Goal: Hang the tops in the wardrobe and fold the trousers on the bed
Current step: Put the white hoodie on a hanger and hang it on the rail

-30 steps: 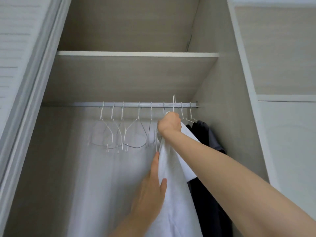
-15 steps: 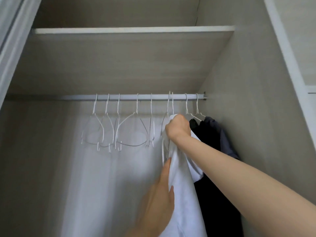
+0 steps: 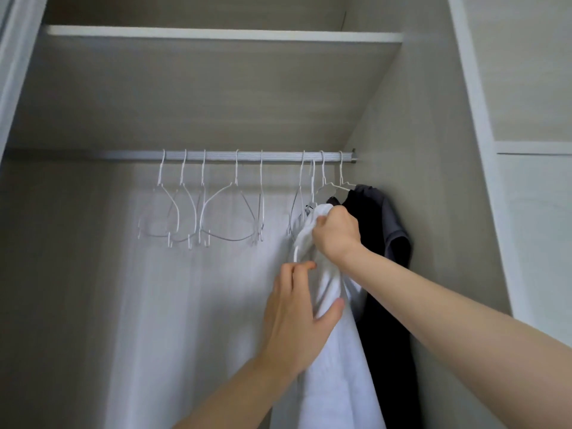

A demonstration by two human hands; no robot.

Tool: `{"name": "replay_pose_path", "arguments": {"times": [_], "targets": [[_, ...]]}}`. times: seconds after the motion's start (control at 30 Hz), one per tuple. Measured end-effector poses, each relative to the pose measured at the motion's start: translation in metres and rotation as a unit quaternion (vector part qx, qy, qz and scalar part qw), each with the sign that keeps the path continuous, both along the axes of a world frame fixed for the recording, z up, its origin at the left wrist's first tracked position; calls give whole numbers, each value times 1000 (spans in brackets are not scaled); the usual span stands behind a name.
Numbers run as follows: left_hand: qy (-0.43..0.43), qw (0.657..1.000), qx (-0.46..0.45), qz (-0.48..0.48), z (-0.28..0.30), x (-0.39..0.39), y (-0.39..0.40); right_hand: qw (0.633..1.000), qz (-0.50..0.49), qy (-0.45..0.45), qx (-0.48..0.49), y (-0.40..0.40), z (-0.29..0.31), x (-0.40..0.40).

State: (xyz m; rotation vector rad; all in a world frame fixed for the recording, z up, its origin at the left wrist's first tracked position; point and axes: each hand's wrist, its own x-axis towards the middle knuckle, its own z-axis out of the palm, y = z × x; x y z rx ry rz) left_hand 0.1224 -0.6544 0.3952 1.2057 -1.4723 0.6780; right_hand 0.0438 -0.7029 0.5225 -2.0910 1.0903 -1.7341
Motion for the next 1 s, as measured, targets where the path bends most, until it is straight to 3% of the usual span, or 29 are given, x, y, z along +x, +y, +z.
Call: {"name": "replay_pose_path", "arguments": {"times": [0.23, 0.3, 0.4, 0.5, 0.6, 0.87, 0.93, 1.0], "targets": [[-99, 994, -28, -28, 9, -3, 7, 1000, 11, 8, 17, 14, -21, -24], [-72, 994, -62, -51, 17, -2, 7, 1000, 7, 2, 18, 19, -21, -32], [56, 989, -112, -77, 41, 3, 2, 1000, 21, -4, 16, 24, -16, -39], [148, 985, -20, -85, 76, 6, -10, 1000, 25, -4, 17, 28, -7, -44], [188, 970, 75, -133, 104, 5, -20, 999, 30, -10, 9, 26, 4, -44], [176, 960, 116, -183, 130, 2, -32, 1000, 27, -2, -10, 12, 19, -37], [175, 972, 79, -133, 133, 5, -32, 1000, 28, -7, -12, 10, 21, -34], [153, 987, 34, -24, 131, 9, -30, 1000, 25, -4, -11, 11, 22, -30]]}}
